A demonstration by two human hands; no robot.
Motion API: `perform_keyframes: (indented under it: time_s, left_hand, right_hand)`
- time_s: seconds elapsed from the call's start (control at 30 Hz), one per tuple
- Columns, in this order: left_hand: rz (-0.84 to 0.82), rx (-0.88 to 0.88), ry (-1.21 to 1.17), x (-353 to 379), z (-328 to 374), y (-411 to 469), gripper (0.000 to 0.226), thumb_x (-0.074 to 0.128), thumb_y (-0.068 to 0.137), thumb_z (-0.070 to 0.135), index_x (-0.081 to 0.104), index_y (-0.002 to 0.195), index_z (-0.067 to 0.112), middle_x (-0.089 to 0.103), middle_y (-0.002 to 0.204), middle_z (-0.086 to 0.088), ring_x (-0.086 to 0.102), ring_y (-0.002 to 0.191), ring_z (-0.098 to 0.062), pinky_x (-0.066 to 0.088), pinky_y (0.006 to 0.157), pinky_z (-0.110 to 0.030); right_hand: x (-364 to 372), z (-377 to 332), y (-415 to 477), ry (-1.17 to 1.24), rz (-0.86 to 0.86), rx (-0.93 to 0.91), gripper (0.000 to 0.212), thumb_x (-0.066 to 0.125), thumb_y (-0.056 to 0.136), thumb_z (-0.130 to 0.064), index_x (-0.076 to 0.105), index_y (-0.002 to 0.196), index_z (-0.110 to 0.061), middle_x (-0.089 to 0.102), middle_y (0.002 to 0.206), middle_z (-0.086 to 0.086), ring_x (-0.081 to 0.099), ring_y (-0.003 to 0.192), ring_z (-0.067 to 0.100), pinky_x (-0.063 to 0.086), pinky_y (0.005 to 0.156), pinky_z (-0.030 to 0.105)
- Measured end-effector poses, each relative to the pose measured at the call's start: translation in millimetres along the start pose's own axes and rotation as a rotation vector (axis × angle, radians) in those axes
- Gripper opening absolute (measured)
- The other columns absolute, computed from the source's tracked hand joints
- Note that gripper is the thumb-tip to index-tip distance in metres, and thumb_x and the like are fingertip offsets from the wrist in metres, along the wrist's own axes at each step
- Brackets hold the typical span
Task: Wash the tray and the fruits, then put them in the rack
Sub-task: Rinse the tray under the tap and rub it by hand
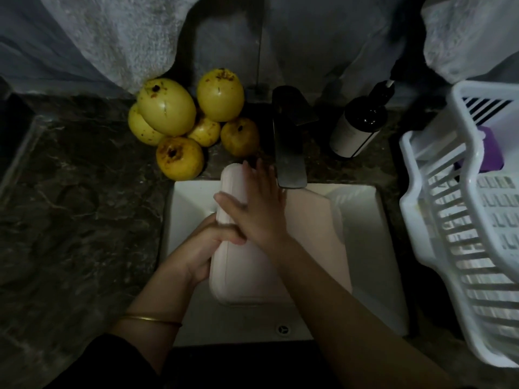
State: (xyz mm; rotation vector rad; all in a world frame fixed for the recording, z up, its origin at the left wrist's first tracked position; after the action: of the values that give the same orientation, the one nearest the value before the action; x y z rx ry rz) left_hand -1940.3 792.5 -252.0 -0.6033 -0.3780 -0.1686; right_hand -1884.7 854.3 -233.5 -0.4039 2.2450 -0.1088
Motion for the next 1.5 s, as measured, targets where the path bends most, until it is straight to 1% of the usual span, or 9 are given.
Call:
perform_keyframes:
  time_s: [0.33, 0.5, 0.63, 0.8, 0.9, 1.07, 1.2, 1.37, 1.5]
  left_hand:
    - [0.146, 0.007, 0.091, 5, -7, 6, 0.042, 0.057, 0.056, -0.003, 0.066, 0.096, 0.004, 0.068, 0.085, -0.021, 0.067, 0.081, -0.037, 0.054, 0.067, -0.037]
    - [0.191, 0.002, 0.124, 5, -14, 0, 0.044, 0.062, 0.058, -0.007, 0.066, 0.099, 0.009, 0.069, 0.088, -0.02, 0.066, 0.082, -0.037, 0.053, 0.071, -0.036]
    - [0.206, -0.004, 0.125, 1, -16, -2, 0.042, 0.064, 0.059, -0.006, 0.065, 0.098, 0.007, 0.067, 0.088, -0.023, 0.065, 0.084, -0.04, 0.054, 0.072, -0.038]
    - [0.215, -0.027, 0.089, -6, -23, -2, 0.05, 0.062, 0.053, 0.001, 0.064, 0.103, 0.003, 0.066, 0.096, -0.028, 0.065, 0.087, -0.044, 0.054, 0.077, -0.05]
    - [0.223, -0.035, 0.076, -12, -30, -5, 0.056, 0.063, 0.051, 0.001, 0.064, 0.107, 0.006, 0.066, 0.099, -0.028, 0.065, 0.09, -0.043, 0.053, 0.08, -0.053]
    - [0.226, -0.019, 0.098, -24, -30, -7, 0.057, 0.062, 0.049, -0.001, 0.064, 0.107, 0.004, 0.067, 0.096, -0.025, 0.067, 0.079, -0.033, 0.056, 0.066, -0.038]
    - [0.201, 0.002, 0.149, -20, -21, -2, 0.055, 0.064, 0.051, 0.001, 0.065, 0.106, 0.004, 0.069, 0.096, -0.022, 0.066, 0.081, -0.034, 0.055, 0.068, -0.037]
    - [0.252, 0.024, 0.204, -34, -15, -3, 0.046, 0.07, 0.053, 0.006, 0.068, 0.098, 0.013, 0.072, 0.09, -0.013, 0.068, 0.081, -0.029, 0.056, 0.069, -0.038]
    - [0.359, 0.099, 0.224, -43, -9, -6, 0.021, 0.071, 0.078, 0.001, 0.067, 0.095, 0.013, 0.072, 0.08, -0.005, 0.066, 0.076, -0.024, 0.055, 0.063, -0.031]
  right_hand:
    - [-24, 2, 25, 0.293, 0.108, 0.177, 0.028, 0.057, 0.09, -0.039, 0.047, 0.111, -0.023, 0.045, 0.11, -0.004, 0.044, 0.112, 0.019, 0.029, 0.097, 0.036]
    - [-27, 22, 33, 0.534, 0.243, 0.337, 0.029, 0.043, 0.099, -0.026, 0.057, 0.116, -0.007, 0.057, 0.108, 0.012, 0.049, 0.102, 0.025, 0.025, 0.061, -0.001]
    - [-31, 20, 26, 0.467, 0.296, 0.287, 0.029, 0.045, 0.099, -0.028, 0.061, 0.11, -0.007, 0.051, 0.093, 0.0, 0.045, 0.11, 0.017, 0.016, 0.092, 0.012]
    - [-18, 5, 16, 0.104, 0.158, 0.011, 0.051, 0.029, 0.095, -0.049, 0.048, 0.134, -0.021, 0.048, 0.136, 0.002, 0.039, 0.128, 0.021, 0.023, 0.108, 0.04]
    - [-15, 17, 6, -0.016, 0.158, -0.137, 0.062, 0.022, 0.091, -0.055, 0.042, 0.141, -0.025, 0.046, 0.143, 0.0, 0.039, 0.13, 0.019, 0.022, 0.109, 0.036]
    - [-53, 83, 1, -0.043, 0.313, 0.048, 0.063, 0.022, 0.089, -0.052, 0.063, 0.107, -0.007, 0.063, 0.102, 0.015, 0.055, 0.099, 0.036, 0.038, 0.093, 0.043]
    - [-60, 87, 9, -0.143, 0.269, 0.11, 0.069, 0.017, 0.081, -0.051, 0.059, 0.111, -0.006, 0.059, 0.109, 0.015, 0.049, 0.104, 0.034, 0.032, 0.09, 0.038]
    - [-68, 79, 20, 0.037, 0.157, 0.03, 0.062, 0.041, 0.077, -0.059, 0.065, 0.093, -0.005, 0.065, 0.096, 0.019, 0.057, 0.09, 0.039, 0.038, 0.073, 0.035]
    - [-81, 87, 18, 0.127, 0.117, 0.099, 0.042, 0.068, 0.082, -0.038, 0.064, 0.112, -0.009, 0.066, 0.112, 0.014, 0.059, 0.105, 0.032, 0.044, 0.092, 0.046]
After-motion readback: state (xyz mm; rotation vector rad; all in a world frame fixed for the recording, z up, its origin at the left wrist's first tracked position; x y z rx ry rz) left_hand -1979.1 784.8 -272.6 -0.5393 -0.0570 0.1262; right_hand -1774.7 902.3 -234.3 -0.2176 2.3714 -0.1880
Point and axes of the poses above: each hand's wrist, its own y-axis towards the middle knuckle, its own x-axis out of the palm, z = x × y, the point moved 10 cm from there along y, towards the middle knuckle
